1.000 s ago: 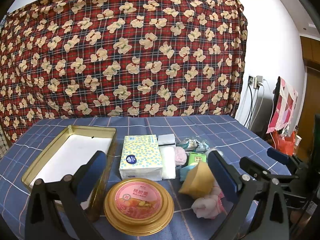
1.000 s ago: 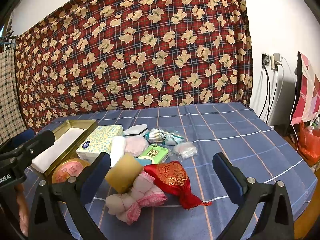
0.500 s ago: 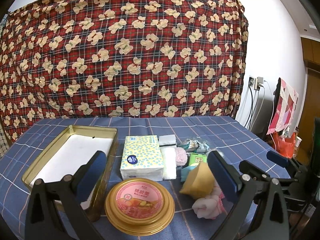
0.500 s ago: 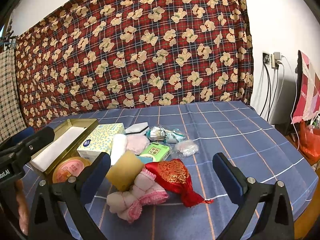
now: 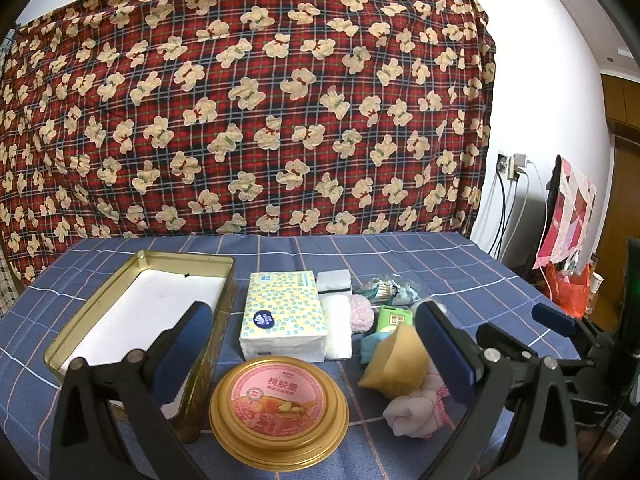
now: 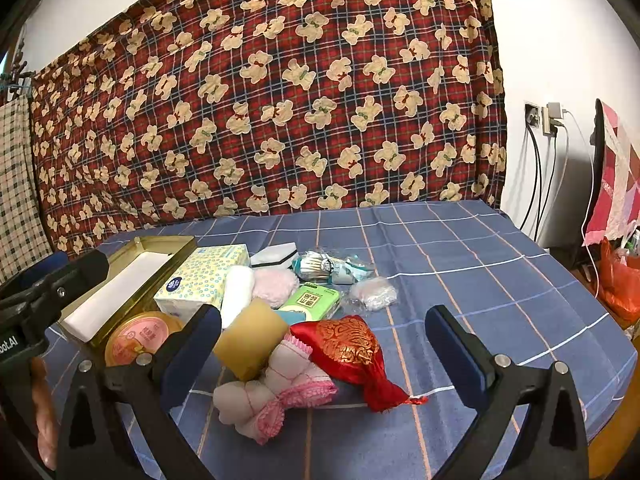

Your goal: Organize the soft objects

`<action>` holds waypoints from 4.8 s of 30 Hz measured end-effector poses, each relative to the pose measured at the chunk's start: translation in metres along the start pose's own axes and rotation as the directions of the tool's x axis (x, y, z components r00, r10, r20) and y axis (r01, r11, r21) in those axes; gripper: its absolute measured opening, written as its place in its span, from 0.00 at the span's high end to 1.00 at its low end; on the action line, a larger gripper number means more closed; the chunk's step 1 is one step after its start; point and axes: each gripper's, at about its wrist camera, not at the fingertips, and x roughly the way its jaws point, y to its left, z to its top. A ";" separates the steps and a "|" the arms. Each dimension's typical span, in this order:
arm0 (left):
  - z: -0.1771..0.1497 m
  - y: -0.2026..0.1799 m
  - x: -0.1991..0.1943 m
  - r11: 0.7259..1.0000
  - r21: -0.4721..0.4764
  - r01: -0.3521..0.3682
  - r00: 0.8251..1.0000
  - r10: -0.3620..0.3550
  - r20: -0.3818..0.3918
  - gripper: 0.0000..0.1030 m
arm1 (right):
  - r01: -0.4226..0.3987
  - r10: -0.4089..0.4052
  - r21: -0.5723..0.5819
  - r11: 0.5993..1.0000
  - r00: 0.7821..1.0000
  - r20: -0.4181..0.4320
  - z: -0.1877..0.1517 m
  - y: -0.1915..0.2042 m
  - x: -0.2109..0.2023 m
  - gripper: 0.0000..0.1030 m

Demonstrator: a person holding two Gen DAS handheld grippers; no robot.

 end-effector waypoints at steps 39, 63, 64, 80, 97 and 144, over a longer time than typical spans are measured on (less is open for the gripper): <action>-0.021 -0.040 0.041 0.994 0.104 0.031 0.995 -0.021 -0.093 0.00 | 0.070 -0.067 0.070 0.995 0.997 -0.032 -0.027 -0.059 0.019 0.00; -0.053 -0.079 0.088 0.965 0.203 0.168 0.970 -0.125 -0.207 0.75 | -0.006 0.010 0.108 0.994 0.999 -0.043 -0.040 -0.069 0.033 0.02; -0.053 -0.078 0.086 0.964 0.201 0.171 0.972 -0.132 -0.196 0.91 | -0.009 0.014 0.112 0.994 0.999 -0.044 -0.040 -0.069 0.033 0.08; -0.050 -0.068 0.085 0.971 0.148 0.189 0.968 -0.159 -0.194 0.91 | -0.042 0.048 0.042 0.998 0.988 -0.143 -0.037 -0.053 0.066 0.23; -0.058 -0.079 0.097 0.963 0.196 0.187 0.959 -0.136 -0.249 0.56 | -0.076 0.071 -0.007 0.997 0.963 -0.261 -0.046 -0.040 0.092 0.54; -0.044 -0.063 0.073 0.959 0.112 0.262 0.960 -0.246 -0.134 0.69 | -0.075 0.076 0.008 0.997 0.995 -0.064 -0.035 -0.050 0.058 0.73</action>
